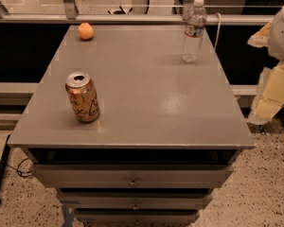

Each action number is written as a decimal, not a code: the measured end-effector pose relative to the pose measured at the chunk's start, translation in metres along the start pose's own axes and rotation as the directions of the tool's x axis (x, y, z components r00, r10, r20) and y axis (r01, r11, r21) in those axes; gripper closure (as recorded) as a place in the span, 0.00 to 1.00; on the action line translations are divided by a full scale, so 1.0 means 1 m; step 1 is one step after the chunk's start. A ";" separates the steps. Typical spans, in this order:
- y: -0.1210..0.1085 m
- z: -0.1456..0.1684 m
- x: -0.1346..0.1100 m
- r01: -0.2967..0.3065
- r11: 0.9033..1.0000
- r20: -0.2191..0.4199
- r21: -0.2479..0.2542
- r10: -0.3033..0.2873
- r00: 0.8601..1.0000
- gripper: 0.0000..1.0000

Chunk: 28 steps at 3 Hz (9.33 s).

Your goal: Knock orange can over

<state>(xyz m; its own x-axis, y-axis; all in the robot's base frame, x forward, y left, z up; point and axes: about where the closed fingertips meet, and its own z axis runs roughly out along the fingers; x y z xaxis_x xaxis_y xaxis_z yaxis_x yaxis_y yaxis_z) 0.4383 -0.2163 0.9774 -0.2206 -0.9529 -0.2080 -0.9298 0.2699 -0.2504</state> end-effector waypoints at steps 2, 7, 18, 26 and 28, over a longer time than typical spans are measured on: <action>-0.001 0.018 -0.028 0.003 1.000 0.103 -0.018 -0.001 0.995 0.00; 0.022 0.125 -0.246 0.076 0.975 0.819 -0.207 0.130 0.559 0.00; -0.045 0.110 -0.254 0.156 0.971 0.724 -0.182 0.025 0.689 1.00; -0.022 0.164 -0.114 0.259 0.929 -0.082 -0.263 -0.289 0.954 0.00; -0.024 0.161 -0.105 0.232 0.937 -0.075 -0.260 -0.259 0.963 0.00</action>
Offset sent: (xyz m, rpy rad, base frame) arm 0.0368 0.0794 -0.0343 0.2924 0.0014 0.0852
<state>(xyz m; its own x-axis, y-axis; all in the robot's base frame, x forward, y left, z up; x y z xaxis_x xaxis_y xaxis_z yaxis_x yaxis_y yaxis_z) 0.5309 -0.1001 0.8532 0.0063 -0.9979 -0.0644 -0.9993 -0.0039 -0.0371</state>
